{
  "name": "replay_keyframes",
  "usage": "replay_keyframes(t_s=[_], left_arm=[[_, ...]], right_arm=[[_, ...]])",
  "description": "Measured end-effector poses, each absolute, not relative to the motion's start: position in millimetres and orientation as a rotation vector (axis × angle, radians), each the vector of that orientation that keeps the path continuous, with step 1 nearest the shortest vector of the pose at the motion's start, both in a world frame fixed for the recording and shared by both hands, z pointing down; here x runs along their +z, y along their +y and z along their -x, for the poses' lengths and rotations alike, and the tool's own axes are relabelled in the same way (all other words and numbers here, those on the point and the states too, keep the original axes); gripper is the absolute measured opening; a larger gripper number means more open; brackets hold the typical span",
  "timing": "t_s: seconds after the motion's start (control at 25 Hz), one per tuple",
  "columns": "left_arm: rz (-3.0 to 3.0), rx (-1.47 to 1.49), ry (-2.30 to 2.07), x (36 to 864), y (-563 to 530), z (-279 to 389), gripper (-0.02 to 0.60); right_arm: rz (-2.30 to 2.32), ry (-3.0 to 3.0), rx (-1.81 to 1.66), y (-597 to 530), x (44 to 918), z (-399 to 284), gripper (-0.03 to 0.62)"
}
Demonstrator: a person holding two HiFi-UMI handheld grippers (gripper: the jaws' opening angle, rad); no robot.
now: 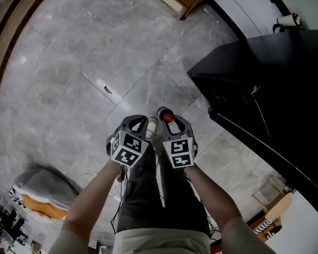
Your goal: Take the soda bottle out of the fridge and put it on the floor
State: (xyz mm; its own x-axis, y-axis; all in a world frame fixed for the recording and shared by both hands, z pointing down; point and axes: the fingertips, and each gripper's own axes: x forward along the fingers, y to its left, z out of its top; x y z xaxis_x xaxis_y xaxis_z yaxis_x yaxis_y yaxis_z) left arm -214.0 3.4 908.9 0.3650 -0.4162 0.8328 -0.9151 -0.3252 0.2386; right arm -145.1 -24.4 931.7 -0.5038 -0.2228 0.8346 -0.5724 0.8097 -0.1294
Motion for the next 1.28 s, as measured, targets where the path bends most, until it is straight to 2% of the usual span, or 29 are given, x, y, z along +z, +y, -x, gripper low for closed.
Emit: replay_keyframes(t_s=[0.8,1.28], left_arm=[[-1.728,0.891,-1.089,1134,52,213,0.006],[-1.688,0.899,-1.044,1213,66,202,0.008]], right_arm=[[-0.552,-1.909,0.606,16,1162,120,0.114],[-0.509,-1.811,0.718,38,1267,110,0.114]])
